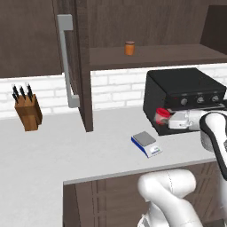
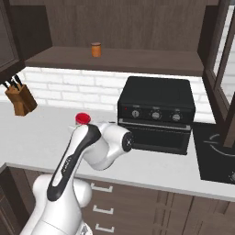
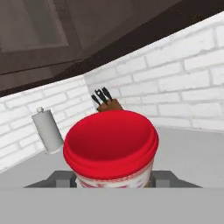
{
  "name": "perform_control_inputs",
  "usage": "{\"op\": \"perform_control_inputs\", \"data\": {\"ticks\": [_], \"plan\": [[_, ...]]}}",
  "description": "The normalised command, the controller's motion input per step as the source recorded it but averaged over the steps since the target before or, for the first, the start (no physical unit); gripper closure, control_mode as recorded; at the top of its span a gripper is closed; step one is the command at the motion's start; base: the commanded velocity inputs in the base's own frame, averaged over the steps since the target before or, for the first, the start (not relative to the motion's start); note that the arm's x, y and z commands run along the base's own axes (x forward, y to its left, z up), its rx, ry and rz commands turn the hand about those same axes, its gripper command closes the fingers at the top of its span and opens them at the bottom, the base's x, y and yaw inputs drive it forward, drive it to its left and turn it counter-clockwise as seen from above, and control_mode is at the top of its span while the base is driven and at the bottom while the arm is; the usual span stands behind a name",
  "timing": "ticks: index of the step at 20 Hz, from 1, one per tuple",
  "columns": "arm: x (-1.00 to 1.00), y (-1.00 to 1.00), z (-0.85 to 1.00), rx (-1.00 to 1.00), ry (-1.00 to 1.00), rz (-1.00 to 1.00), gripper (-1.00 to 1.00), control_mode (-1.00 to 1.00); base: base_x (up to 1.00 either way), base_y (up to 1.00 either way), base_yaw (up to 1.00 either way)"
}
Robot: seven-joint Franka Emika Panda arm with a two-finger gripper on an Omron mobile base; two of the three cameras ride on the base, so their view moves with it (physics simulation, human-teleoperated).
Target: Pick the jam and place it on the digital scale for weighing, and close the cabinet.
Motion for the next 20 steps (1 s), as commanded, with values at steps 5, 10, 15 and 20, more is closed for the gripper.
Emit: {"op": "perform_control_inputs", "data": {"ticks": [5, 10, 15, 20], "plan": [[0.37, 0.0, -0.8, -0.01, 0.1, 0.04, 1.0, -1.0, 0.0, 0.0, 0.0], [0.38, 0.0, -0.67, -0.04, 0.0, 0.0, 1.0, -1.0, 0.0, 0.0, 0.0], [0.42, -0.01, -0.58, -0.05, 0.09, 0.0, 1.0, -1.0, 0.0, 0.0, 0.0], [0.36, -0.07, -0.32, 0.0, 0.2, 0.0, 1.0, -1.0, 0.0, 0.0, 0.0]]}}
